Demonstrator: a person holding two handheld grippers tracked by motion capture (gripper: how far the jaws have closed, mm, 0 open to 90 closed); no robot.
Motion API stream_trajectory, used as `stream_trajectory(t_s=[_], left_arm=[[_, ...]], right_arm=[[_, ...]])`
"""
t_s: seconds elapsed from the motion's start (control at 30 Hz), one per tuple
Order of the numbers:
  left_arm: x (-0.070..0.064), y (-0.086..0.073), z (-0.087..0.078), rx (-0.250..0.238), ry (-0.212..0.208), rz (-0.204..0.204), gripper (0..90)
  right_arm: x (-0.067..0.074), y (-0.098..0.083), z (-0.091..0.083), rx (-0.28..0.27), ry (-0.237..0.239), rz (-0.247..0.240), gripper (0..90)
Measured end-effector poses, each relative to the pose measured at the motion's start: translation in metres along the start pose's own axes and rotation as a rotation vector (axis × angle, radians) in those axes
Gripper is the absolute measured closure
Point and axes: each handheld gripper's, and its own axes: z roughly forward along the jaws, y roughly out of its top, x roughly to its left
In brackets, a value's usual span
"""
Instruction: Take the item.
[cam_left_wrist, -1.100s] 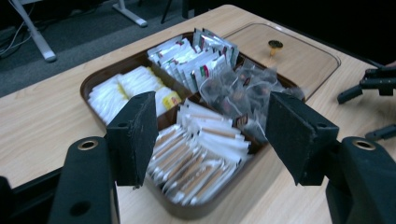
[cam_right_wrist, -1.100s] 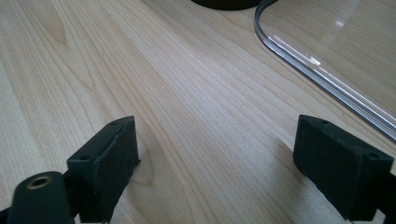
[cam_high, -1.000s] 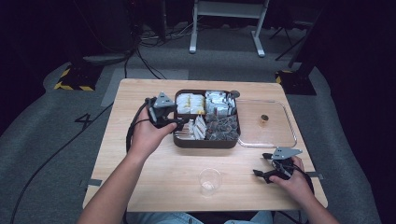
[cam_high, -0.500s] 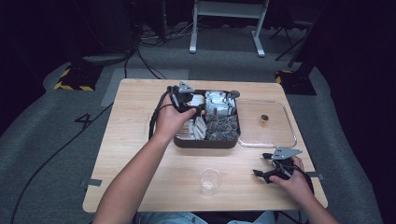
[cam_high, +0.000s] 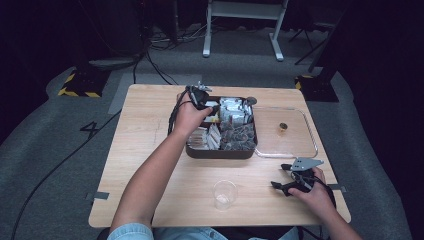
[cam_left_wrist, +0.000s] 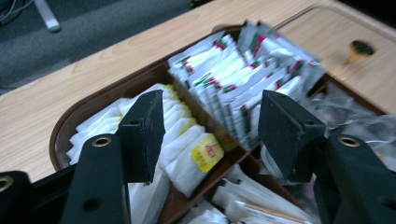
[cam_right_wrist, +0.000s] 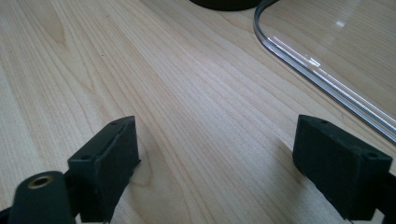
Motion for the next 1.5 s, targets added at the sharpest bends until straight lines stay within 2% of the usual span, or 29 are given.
stream_trajectory(t_s=[0.13, 0.23, 0.33, 0.43, 0.5, 0.53, 0.6, 0.77, 0.87, 0.97, 1.07, 1.33, 1.5], left_arm=[[0.004, -0.001, 0.010, 0.034, -0.001, -0.006, 42.7], [0.010, -0.004, 0.024, 0.085, -0.005, -0.016, 45.0], [0.013, -0.006, 0.032, 0.104, -0.007, -0.026, 47.3], [0.013, -0.008, 0.039, 0.114, -0.020, -0.053, 51.3], [0.014, -0.009, 0.041, 0.122, -0.022, -0.055, 52.7], [0.015, -0.010, 0.044, 0.142, -0.022, -0.063, 53.5], [0.015, -0.012, 0.047, 0.151, -0.026, -0.073, 54.0], [0.019, -0.015, 0.054, 0.186, -0.015, -0.088, 56.6], [0.019, -0.015, 0.056, 0.204, -0.025, -0.086, 58.8], [0.016, -0.013, 0.058, 0.244, -0.027, -0.070, 62.3], [0.015, -0.013, 0.061, 0.255, -0.023, -0.053, 61.6], [0.015, -0.014, 0.067, 0.278, 0.000, -0.053, 57.6], [0.014, -0.013, 0.070, 0.306, -0.003, -0.046, 62.7]], right_arm=[[0.000, 0.000, 0.000, 0.000, 0.000, 0.000, 14.7], [0.000, 0.000, 0.000, 0.000, -0.001, -0.001, 14.7], [0.000, 0.000, 0.000, 0.000, -0.001, -0.001, 14.7], [0.000, 0.000, 0.000, 0.000, -0.001, -0.001, 14.7], [0.000, 0.000, 0.000, -0.001, -0.001, -0.003, 14.7], [0.000, 0.000, 0.000, 0.000, -0.001, -0.002, 14.7], [0.000, 0.000, 0.000, 0.000, 0.000, -0.001, 14.7], [0.000, 0.000, 0.000, 0.000, -0.001, -0.002, 14.7], [0.000, 0.000, 0.000, 0.000, -0.001, -0.001, 14.7], [0.000, 0.000, 0.000, -0.001, -0.001, -0.001, 14.7], [0.000, 0.000, 0.000, 0.000, 0.000, -0.001, 14.7], [0.000, 0.000, 0.000, 0.000, 0.000, -0.001, 14.7], [0.000, 0.000, 0.000, 0.000, -0.001, -0.001, 14.7]])
